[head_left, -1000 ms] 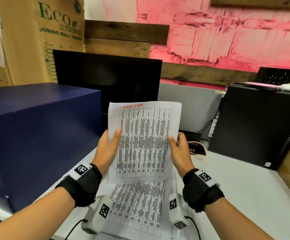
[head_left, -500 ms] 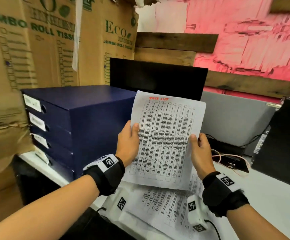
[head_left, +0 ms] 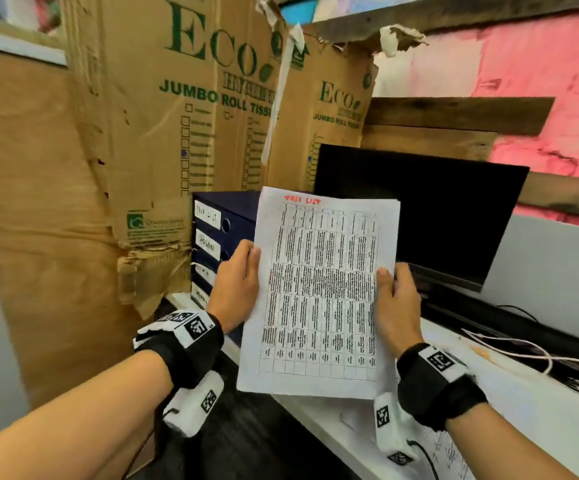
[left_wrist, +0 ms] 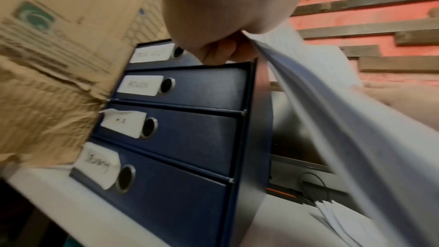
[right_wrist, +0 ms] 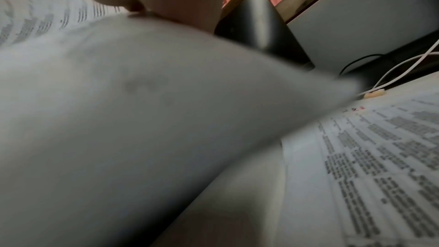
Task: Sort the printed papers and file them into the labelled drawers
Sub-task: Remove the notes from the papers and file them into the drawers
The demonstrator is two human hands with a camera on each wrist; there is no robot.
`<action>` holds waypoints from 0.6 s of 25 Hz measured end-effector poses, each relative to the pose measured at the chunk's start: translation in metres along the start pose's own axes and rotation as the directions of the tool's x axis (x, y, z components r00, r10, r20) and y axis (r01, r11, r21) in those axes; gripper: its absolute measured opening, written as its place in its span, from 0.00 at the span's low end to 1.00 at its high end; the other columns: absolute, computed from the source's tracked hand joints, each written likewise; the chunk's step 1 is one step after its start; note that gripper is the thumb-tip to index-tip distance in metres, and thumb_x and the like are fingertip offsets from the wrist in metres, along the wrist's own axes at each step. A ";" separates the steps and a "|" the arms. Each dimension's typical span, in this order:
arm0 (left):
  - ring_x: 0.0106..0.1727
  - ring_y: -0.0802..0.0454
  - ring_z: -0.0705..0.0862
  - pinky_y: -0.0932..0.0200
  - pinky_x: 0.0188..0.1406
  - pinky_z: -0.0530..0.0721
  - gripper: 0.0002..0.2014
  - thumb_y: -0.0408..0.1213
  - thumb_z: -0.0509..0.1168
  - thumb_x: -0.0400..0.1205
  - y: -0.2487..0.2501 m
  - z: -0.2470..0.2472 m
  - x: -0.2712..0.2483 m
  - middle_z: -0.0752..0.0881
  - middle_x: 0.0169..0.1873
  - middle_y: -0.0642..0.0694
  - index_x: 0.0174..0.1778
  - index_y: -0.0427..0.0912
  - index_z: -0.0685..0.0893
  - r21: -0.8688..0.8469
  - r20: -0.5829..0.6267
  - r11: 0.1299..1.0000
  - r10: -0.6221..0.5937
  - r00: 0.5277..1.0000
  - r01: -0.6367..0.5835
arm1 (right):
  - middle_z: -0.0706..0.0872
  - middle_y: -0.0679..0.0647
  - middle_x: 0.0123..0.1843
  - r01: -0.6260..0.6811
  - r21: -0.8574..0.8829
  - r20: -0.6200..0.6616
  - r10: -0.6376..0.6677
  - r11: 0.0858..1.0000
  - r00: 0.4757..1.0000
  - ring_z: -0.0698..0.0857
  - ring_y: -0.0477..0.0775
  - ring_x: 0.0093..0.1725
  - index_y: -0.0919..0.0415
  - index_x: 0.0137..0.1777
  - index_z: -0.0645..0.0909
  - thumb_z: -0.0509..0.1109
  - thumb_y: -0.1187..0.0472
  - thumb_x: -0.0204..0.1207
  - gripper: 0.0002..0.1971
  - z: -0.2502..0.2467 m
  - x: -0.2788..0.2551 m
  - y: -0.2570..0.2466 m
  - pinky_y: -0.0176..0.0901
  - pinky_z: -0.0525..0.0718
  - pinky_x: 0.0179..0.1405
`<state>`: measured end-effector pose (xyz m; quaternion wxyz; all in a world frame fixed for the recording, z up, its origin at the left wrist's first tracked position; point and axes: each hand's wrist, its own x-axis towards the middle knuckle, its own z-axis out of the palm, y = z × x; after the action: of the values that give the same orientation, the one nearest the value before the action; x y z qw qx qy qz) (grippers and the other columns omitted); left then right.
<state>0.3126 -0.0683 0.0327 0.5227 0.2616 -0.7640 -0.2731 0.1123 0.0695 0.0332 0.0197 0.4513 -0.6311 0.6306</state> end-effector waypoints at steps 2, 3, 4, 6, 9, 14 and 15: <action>0.27 0.55 0.71 0.57 0.27 0.65 0.14 0.43 0.53 0.89 -0.012 -0.014 0.002 0.76 0.27 0.48 0.36 0.48 0.69 0.045 -0.015 0.999 -0.029 0.999 0.030 | 0.82 0.41 0.43 0.012 -0.019 -0.003 -0.012 1.000 1.000 0.80 0.40 0.41 0.61 0.53 0.74 0.55 0.55 0.87 0.11 0.012 -0.001 -0.002 0.37 0.78 0.44; 0.27 0.54 0.72 0.56 0.28 0.66 0.15 0.44 0.53 0.89 -0.016 -0.020 0.002 0.77 0.27 0.48 0.36 0.47 0.70 0.060 -0.013 0.997 -0.043 0.999 0.043 | 0.83 0.44 0.44 0.016 -0.031 -0.012 -0.016 0.999 1.000 0.81 0.44 0.42 0.62 0.53 0.74 0.55 0.54 0.87 0.11 0.016 0.000 -0.003 0.41 0.80 0.45; 0.29 0.52 0.74 0.55 0.30 0.68 0.15 0.45 0.53 0.89 -0.020 -0.023 0.003 0.79 0.28 0.47 0.37 0.45 0.72 0.067 -0.011 0.996 -0.054 0.998 0.055 | 0.84 0.48 0.44 0.022 -0.042 -0.025 -0.023 0.999 0.999 0.82 0.47 0.42 0.62 0.52 0.73 0.55 0.54 0.87 0.11 0.018 0.001 -0.003 0.45 0.81 0.46; 0.35 0.48 0.79 0.52 0.35 0.73 0.15 0.45 0.52 0.89 -0.027 -0.028 0.006 0.83 0.33 0.45 0.41 0.43 0.76 0.052 -0.040 0.995 -0.079 0.996 0.081 | 0.84 0.47 0.44 0.031 -0.048 -0.043 -0.033 0.998 0.999 0.82 0.46 0.41 0.62 0.51 0.74 0.56 0.55 0.87 0.11 0.019 0.003 -0.004 0.47 0.81 0.46; 0.49 0.46 0.81 0.52 0.48 0.76 0.12 0.41 0.54 0.88 -0.041 -0.029 0.019 0.81 0.46 0.46 0.56 0.41 0.80 0.102 -0.047 0.986 -0.130 0.990 0.134 | 0.83 0.40 0.44 0.043 -0.049 -0.057 -0.046 0.998 0.997 0.81 0.37 0.42 0.59 0.52 0.74 0.56 0.55 0.87 0.09 0.018 0.006 -0.008 0.41 0.80 0.45; 0.59 0.37 0.78 0.40 0.67 0.75 0.15 0.41 0.58 0.86 -0.056 -0.022 0.049 0.72 0.62 0.37 0.69 0.47 0.71 0.086 0.010 0.947 -0.312 0.950 0.310 | 0.83 0.39 0.45 0.035 -0.047 -0.100 -0.039 0.998 0.994 0.81 0.36 0.44 0.57 0.53 0.74 0.57 0.56 0.87 0.07 0.021 0.015 -0.015 0.36 0.79 0.46; 0.59 0.38 0.76 0.40 0.68 0.74 0.15 0.40 0.58 0.85 -0.054 -0.022 0.053 0.72 0.63 0.36 0.68 0.47 0.71 0.078 -0.005 0.946 -0.315 0.949 0.315 | 0.82 0.39 0.45 0.040 -0.047 -0.102 -0.044 0.998 0.994 0.81 0.35 0.44 0.57 0.53 0.74 0.57 0.56 0.87 0.07 0.022 0.017 -0.017 0.34 0.79 0.45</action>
<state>0.3233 -0.1461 0.0367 0.4589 0.3994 -0.7245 -0.3239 0.1245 0.0457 0.0523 0.0755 0.4309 -0.6337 0.6380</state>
